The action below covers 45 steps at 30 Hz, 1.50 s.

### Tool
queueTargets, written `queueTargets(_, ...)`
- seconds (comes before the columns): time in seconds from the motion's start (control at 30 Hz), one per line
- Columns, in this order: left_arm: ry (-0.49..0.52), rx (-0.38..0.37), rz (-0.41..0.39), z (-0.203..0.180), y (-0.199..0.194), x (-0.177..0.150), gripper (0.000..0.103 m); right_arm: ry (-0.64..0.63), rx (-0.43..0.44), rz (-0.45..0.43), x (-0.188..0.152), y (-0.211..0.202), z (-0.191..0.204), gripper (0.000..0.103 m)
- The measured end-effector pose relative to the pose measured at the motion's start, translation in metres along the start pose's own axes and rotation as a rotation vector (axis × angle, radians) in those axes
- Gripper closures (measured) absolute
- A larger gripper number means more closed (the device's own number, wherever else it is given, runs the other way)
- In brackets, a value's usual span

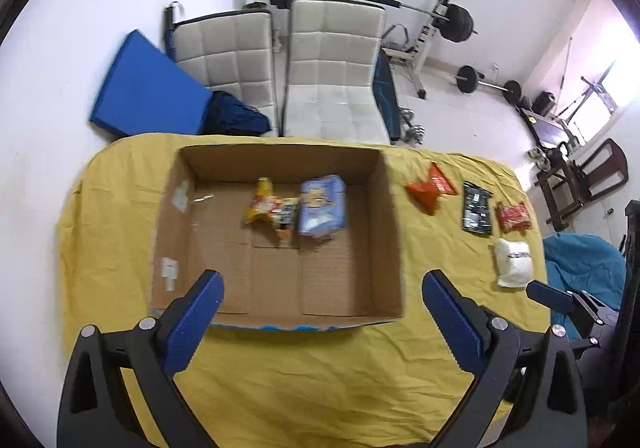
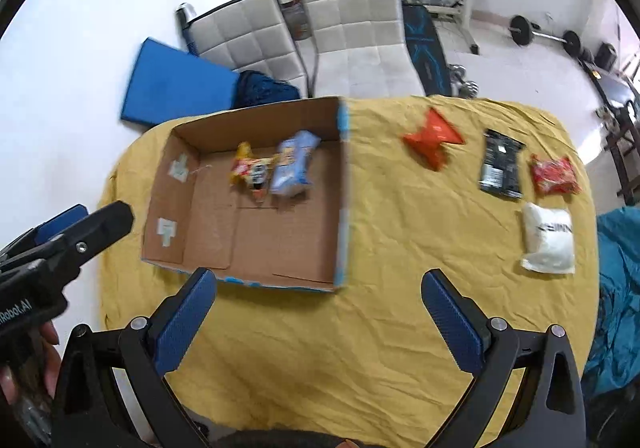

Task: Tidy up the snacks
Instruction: 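Move both tools back toward the remaining snacks on the table, then grasp the white NMPA pouch with the right tool while the left tool grasps the orange chip bag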

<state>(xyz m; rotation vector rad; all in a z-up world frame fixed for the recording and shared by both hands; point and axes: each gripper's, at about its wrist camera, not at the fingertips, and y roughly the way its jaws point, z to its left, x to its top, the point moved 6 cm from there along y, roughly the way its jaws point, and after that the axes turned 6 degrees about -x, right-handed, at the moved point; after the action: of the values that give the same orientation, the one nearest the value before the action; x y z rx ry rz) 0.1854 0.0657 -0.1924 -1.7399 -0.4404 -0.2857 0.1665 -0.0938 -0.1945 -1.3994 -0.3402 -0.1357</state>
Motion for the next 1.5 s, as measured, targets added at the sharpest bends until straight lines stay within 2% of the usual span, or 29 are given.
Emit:
queueTargets(0.1,0.019,-0.025,0.029,-0.036,0.020,0.006,0.001,0.064,-0.024,0.009,0.005,-0.001,-0.058,0.000)
queueTargets(0.2,0.043,-0.060,0.069,-0.074,0.047,0.012,0.001,0.122,-0.083,0.016,0.010,0.003,-0.117,0.000)
queueTargets(0.4,0.121,-0.067,0.175,-0.138,0.125,0.029,0.001,0.196,-0.251,0.054,0.023,0.038,-0.251,0.000)
queueTargets(0.53,0.199,-0.036,0.261,-0.162,0.189,0.047,0.001,0.198,-0.256,0.144,0.025,0.088,-0.317,0.000)
queueTargets(0.6,0.240,-0.015,0.297,-0.167,0.221,0.055,0.001,0.195,-0.244,0.188,0.025,0.112,-0.337,0.000)
queueTargets(0.77,0.316,0.022,0.403,-0.174,0.302,0.074,0.001,0.197,-0.234,0.281,0.020,0.169,-0.361,0.000)
queueTargets(0.97,0.383,0.054,0.481,-0.176,0.366,0.078,0.002,0.220,-0.181,0.379,0.011,0.216,-0.369,0.000)
queueTargets(1.0,0.385,0.053,0.486,-0.176,0.372,0.078,0.005,0.218,-0.175,0.389,0.010,0.221,-0.369,0.000)
queueTargets(1.03,0.383,0.052,0.494,-0.175,0.377,0.078,0.012,0.217,-0.167,0.399,0.009,0.227,-0.369,0.000)
queueTargets(1.07,0.378,0.061,0.497,-0.174,0.384,0.079,0.024,0.214,-0.163,0.413,0.008,0.233,-0.370,0.000)
queueTargets(1.17,0.373,0.096,0.504,-0.171,0.396,0.079,0.046,0.218,-0.153,0.444,0.003,0.249,-0.372,0.000)
queueTargets(1.27,0.365,0.106,0.491,-0.172,0.396,0.078,0.050,0.251,-0.134,0.453,0.000,0.257,-0.375,0.000)
queueTargets(1.3,0.351,0.100,0.491,-0.172,0.395,0.077,0.052,0.260,-0.130,0.451,0.000,0.259,-0.376,0.006)
queueTargets(1.5,0.183,0.050,0.516,-0.170,0.373,0.058,0.062,0.292,-0.119,0.433,-0.003,0.255,-0.378,0.020)
